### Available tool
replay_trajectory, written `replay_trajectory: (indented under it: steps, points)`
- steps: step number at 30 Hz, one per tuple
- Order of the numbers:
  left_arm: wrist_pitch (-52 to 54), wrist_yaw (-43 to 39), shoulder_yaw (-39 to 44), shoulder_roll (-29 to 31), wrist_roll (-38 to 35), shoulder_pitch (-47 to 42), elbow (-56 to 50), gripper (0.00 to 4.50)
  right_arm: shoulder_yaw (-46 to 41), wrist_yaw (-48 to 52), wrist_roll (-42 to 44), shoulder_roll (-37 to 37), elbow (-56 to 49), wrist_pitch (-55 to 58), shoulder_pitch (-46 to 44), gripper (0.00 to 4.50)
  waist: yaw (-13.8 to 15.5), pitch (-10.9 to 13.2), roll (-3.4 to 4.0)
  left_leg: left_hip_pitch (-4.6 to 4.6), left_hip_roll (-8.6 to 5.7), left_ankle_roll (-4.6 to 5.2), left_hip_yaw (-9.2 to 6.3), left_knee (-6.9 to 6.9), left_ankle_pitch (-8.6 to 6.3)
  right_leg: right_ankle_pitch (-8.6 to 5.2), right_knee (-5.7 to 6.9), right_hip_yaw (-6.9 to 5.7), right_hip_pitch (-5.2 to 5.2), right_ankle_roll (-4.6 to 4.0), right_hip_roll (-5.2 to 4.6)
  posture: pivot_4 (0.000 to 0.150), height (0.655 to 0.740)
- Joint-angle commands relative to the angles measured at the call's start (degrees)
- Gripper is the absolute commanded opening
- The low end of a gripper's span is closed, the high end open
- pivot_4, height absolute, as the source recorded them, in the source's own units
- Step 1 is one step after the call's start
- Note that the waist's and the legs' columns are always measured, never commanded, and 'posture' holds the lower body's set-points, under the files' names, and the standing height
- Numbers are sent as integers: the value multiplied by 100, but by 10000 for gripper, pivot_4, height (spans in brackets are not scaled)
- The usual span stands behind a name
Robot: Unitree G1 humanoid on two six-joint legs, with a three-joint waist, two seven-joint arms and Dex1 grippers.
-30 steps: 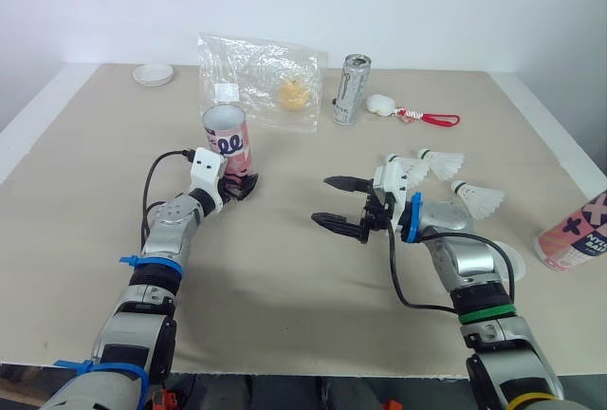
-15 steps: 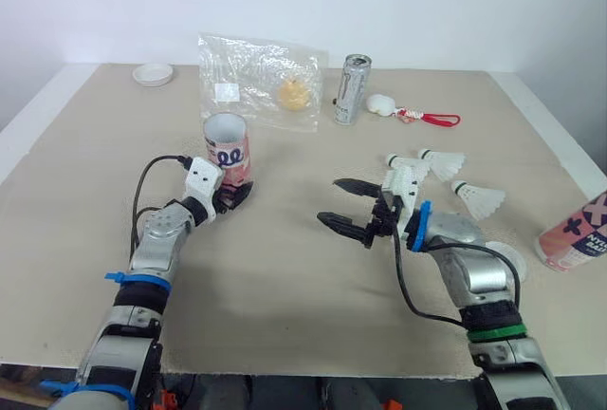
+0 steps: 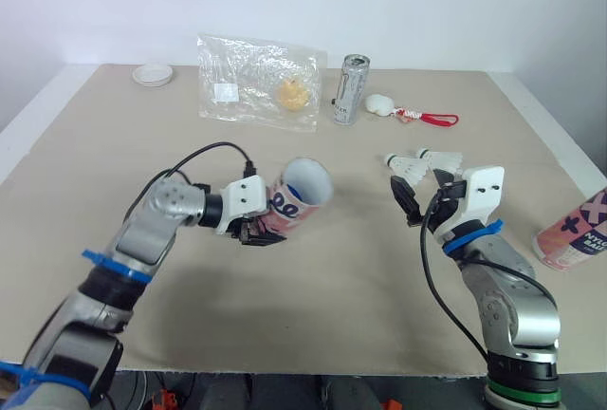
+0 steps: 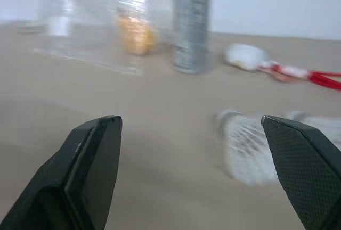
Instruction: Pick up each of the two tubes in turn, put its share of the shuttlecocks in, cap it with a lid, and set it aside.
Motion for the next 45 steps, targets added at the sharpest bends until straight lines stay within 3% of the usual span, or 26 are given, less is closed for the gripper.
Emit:
replay_trajectory:
  steps: [1, 6, 25, 29, 32, 35, 45]
  points:
    - [423, -440, -217, 21, -78, -277, -90, 35065, -10, -112, -44, 14, 271, -49, -253, 45000, -12, 0, 0, 1, 0, 0, 3, 0, 0, 0, 0, 3, 0, 3, 0, 1500, 7400]
    - [867, -738, -463, -52, 24, -636, 108, 35065, 67, -47, -148, 18, 1250, -274, -824, 45000, -11, 2, 2, -1, 1, 4, -4, -5, -2, -3, 5, -1, -4, 10, 5, 1500, 7400]
    - [706, -354, -424, -208, 229, -621, 159, 35065, 235, 336, -509, -7, 3774, -1326, -2132, 45000, -14, 3, 3, -4, -1, 8, -5, -4, -5, -3, 6, 0, -4, 9, 3, 1500, 7400]
    - [746, -333, -431, -203, 252, -630, 192, 33442, 278, 433, -561, -5, 4206, -1521, -2337, 27298, -16, 3, 3, -4, -1, 8, -5, -4, -5, 0, 7, 0, -4, 3, 3, 1500, 7400]
    - [776, -349, -452, -185, 286, -618, 249, 33442, 288, 463, -590, 14, 4430, -1647, -2446, 10440, -18, 3, 3, -5, -1, 8, -4, -4, -5, 0, 6, 0, -4, 3, 3, 1500, 7400]
    - [885, -384, -461, -181, 283, -599, 299, 33442, 306, 494, -621, 25, 4590, -1751, -2535, 481, -18, 3, 3, -4, -1, 8, -4, -4, -5, 1, 7, 0, -4, 1, 4, 1500, 7400]
    - [945, -459, -508, -250, 320, -641, 580, 33442, 511, 842, -728, -235, 4180, -1971, -2484, 481, -22, 4, 4, -4, -1, 8, -5, -4, -5, 1, 8, 0, -3, 1, 3, 1500, 7400]
